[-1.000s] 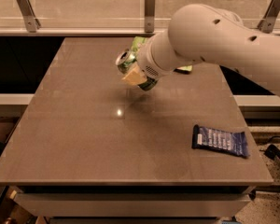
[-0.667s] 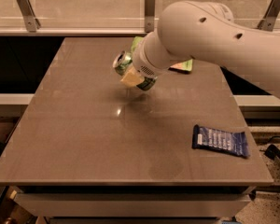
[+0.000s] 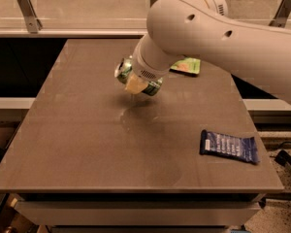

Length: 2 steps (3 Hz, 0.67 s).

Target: Knock green can over

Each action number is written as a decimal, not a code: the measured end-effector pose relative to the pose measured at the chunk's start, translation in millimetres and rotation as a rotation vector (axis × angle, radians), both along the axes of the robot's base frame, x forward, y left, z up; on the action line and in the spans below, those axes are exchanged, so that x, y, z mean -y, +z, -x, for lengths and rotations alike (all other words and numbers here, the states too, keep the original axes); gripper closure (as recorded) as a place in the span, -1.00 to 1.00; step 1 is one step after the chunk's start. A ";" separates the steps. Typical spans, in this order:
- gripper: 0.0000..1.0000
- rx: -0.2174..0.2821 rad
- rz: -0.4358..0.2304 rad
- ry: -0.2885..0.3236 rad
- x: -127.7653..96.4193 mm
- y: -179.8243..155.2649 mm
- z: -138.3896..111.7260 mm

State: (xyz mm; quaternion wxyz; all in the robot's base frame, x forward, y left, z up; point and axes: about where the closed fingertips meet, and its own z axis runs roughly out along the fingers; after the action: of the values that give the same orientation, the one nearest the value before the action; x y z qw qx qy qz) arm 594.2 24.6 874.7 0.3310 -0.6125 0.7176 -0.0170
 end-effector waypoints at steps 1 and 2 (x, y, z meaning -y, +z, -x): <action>1.00 -0.002 0.056 0.010 -0.2 -5.7 1.8; 1.00 0.005 0.119 0.009 4.0 -12.5 3.3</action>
Offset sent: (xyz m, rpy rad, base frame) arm -0.0028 -0.0100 -0.0234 -0.2018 -0.0102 0.0058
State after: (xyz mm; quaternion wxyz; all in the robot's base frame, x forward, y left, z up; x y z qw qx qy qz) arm 591.0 20.6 862.2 0.2957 -0.6342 0.7119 -0.0597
